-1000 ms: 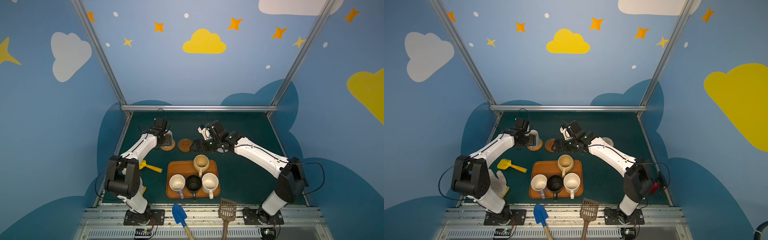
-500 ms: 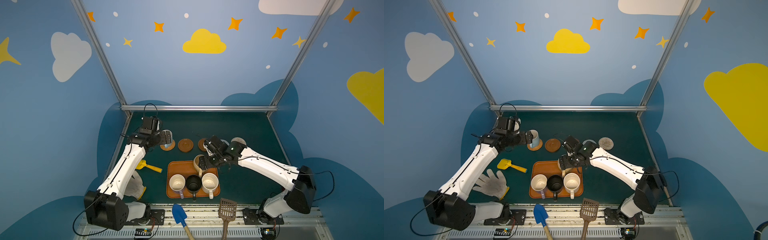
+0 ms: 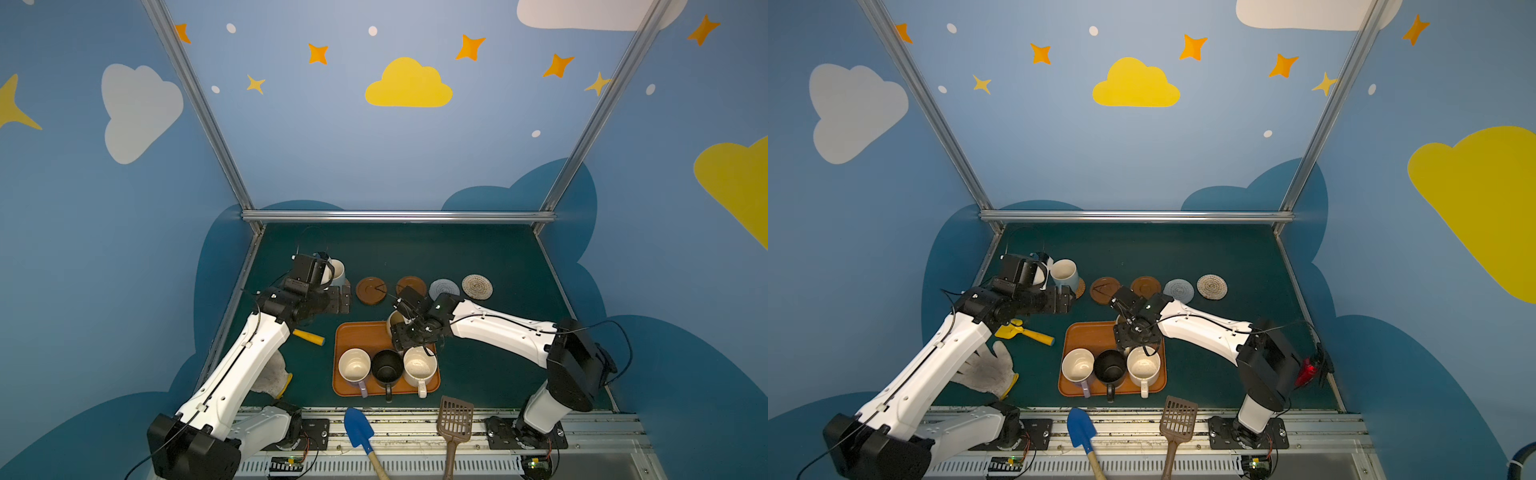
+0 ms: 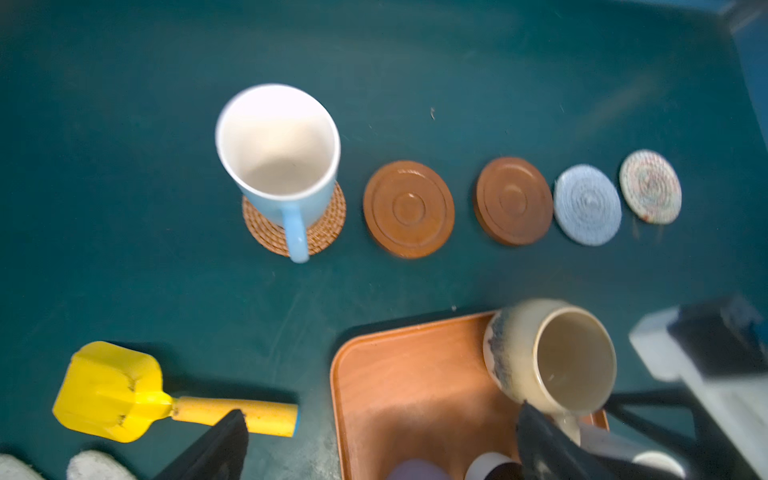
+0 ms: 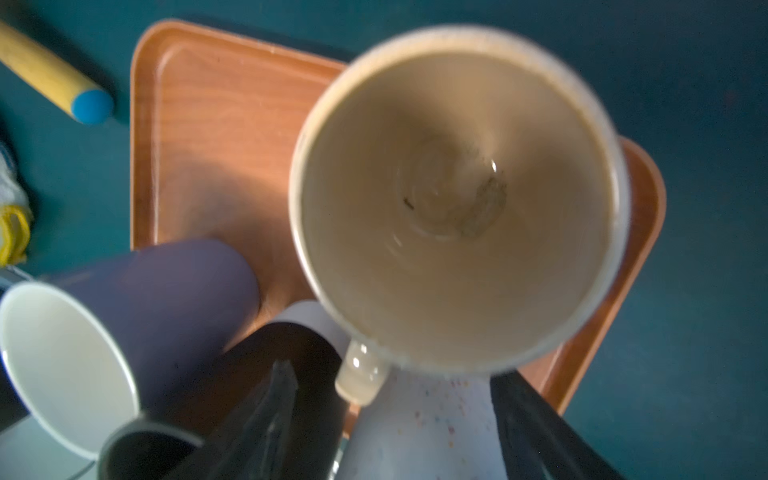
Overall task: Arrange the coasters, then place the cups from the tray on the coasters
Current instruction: 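Lower the right gripper onto the cream speckled-rim mug and grasp its rim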
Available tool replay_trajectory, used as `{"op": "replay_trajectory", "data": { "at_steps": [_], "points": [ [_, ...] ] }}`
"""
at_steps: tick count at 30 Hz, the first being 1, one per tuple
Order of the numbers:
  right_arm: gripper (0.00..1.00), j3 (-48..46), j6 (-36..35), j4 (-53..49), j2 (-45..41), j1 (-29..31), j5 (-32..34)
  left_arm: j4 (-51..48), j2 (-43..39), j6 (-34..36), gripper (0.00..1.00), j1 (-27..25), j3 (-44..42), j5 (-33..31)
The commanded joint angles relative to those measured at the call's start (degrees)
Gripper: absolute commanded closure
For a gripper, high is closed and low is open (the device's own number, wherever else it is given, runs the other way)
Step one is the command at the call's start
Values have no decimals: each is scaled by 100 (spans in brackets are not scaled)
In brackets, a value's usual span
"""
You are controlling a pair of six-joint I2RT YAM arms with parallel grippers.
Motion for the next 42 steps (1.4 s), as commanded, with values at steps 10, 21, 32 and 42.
{"op": "replay_trajectory", "data": {
  "at_steps": [10,21,32,42],
  "points": [
    [44,184,-134,57,606,54,406,139,-252,-176,0,-99,-340,25],
    [68,258,-356,204,621,48,496,288,-357,-116,0,-98,-515,-88],
    [93,363,-614,152,369,61,506,521,-364,-147,0,-100,-643,-53],
    [100,530,-820,144,-88,62,595,882,-636,-495,0,17,-812,329]
  ]
}}
